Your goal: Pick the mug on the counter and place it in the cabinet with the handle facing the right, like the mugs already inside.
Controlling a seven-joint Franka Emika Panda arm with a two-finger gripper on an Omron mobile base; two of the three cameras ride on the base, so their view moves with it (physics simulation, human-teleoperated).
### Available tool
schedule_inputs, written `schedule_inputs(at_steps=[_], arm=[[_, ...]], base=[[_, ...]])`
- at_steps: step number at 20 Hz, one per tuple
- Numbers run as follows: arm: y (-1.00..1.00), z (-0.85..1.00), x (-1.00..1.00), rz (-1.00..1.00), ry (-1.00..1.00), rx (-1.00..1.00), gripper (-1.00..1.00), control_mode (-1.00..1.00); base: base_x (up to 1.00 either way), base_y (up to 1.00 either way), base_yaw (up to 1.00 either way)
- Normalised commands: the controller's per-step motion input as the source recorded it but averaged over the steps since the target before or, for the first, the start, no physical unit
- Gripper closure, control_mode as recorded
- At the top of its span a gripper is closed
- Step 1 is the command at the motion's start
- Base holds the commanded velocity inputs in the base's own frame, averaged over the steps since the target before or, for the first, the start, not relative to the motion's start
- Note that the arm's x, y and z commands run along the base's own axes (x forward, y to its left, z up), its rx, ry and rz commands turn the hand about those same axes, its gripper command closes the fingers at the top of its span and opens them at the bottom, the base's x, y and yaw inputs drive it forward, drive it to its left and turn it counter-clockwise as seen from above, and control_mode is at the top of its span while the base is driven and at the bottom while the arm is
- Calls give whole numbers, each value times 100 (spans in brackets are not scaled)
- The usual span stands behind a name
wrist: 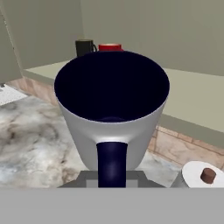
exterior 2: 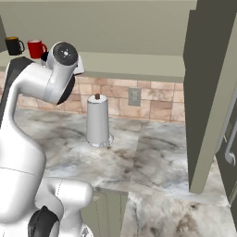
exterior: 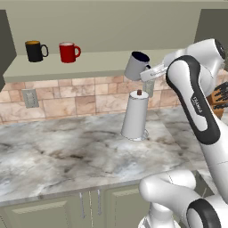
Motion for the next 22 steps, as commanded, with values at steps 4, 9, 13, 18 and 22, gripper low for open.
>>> schedule_inputs(at_steps=[4, 9, 13, 18, 22], arm=[[0, 11, 20, 0, 0, 1, 100, -100], [0, 0, 37, 0, 0, 1, 100, -100], [0, 0, 43, 0, 0, 0, 100, -100], [0, 0, 41, 0, 0, 1, 100, -100], [0, 0, 42, 0, 1, 0, 100, -100]], base=[[0, 0, 0], [0, 0, 0], [0, 0, 0], [0, 0, 0], [0, 0, 0]])
